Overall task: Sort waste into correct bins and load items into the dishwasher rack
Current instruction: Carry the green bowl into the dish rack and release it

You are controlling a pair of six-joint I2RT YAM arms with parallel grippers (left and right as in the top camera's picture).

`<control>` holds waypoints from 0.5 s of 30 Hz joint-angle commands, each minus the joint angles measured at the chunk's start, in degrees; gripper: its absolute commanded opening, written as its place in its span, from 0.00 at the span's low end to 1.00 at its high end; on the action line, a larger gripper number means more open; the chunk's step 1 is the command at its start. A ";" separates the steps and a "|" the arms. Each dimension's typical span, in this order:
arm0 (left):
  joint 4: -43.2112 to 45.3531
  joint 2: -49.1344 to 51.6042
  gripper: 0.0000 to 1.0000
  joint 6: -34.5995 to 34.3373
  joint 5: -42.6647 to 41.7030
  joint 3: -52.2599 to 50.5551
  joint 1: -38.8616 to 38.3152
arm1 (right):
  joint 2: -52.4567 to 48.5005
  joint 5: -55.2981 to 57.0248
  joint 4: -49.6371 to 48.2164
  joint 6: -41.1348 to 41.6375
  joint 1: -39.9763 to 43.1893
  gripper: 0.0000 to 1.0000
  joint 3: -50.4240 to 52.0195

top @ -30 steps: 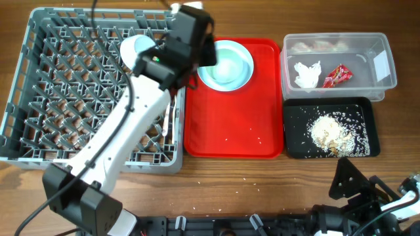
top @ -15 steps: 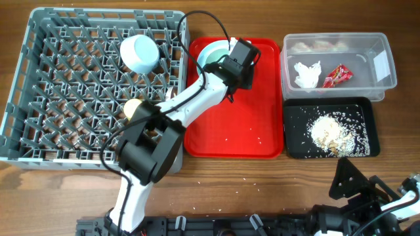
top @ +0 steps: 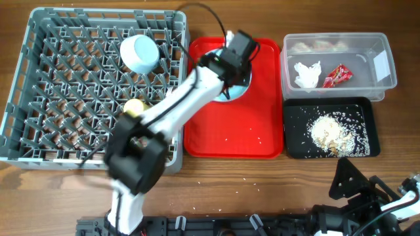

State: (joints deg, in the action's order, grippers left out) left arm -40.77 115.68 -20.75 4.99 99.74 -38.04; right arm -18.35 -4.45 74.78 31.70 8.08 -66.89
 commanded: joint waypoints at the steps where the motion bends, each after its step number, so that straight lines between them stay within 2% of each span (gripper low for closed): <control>1: -6.60 -19.54 0.04 -1.64 -14.19 7.93 2.62 | 0.57 -0.07 -0.11 0.42 0.26 1.00 -0.13; 2: -11.72 -26.82 0.04 -2.64 -23.45 7.96 7.32 | 0.57 -0.07 -0.11 0.42 0.26 1.00 -0.13; 5: -21.92 -31.67 0.04 -1.95 -39.45 7.93 21.49 | 0.57 -0.04 -0.11 0.44 0.26 1.00 -0.13; 7: -26.29 -29.18 0.04 2.27 -57.13 6.80 32.04 | 0.57 -0.04 -0.11 0.44 0.26 1.00 -0.13; 10: -28.94 -20.94 0.04 9.03 -74.40 2.16 39.34 | 0.57 -0.04 -0.11 0.44 0.26 1.00 -0.13; 13: -29.27 -10.75 0.04 14.86 -83.21 -3.52 42.60 | 0.57 -0.04 -0.09 0.44 0.26 1.00 -0.13; 15: -29.16 -4.98 0.04 17.33 -83.21 -4.83 44.63 | 0.57 -0.04 -0.09 0.44 0.26 1.00 -0.13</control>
State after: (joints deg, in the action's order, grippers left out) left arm -69.87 105.75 -9.80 -70.41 96.40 4.19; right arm -18.35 -4.47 74.78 31.70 8.10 -66.89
